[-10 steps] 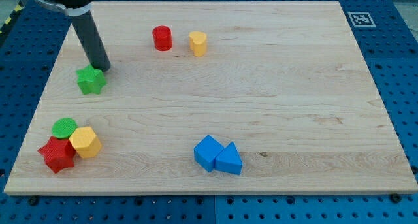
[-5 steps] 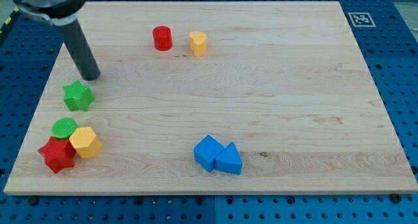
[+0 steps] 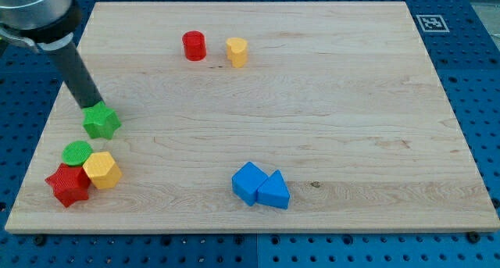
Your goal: Slide the green star on top of yellow hexagon
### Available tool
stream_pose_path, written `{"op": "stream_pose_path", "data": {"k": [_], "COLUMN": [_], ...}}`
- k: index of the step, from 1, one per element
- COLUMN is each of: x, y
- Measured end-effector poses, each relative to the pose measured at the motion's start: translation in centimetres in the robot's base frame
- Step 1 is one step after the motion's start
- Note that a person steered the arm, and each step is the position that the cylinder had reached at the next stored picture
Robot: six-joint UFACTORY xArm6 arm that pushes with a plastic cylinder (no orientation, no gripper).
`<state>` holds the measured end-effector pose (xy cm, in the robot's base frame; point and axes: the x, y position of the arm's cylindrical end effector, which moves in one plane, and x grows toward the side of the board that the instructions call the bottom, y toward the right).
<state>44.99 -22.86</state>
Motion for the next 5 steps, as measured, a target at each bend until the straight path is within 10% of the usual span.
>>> {"op": "stream_pose_path", "data": {"k": [4,5], "x": [3.4,-2.8], "y": [1.9,1.9]}}
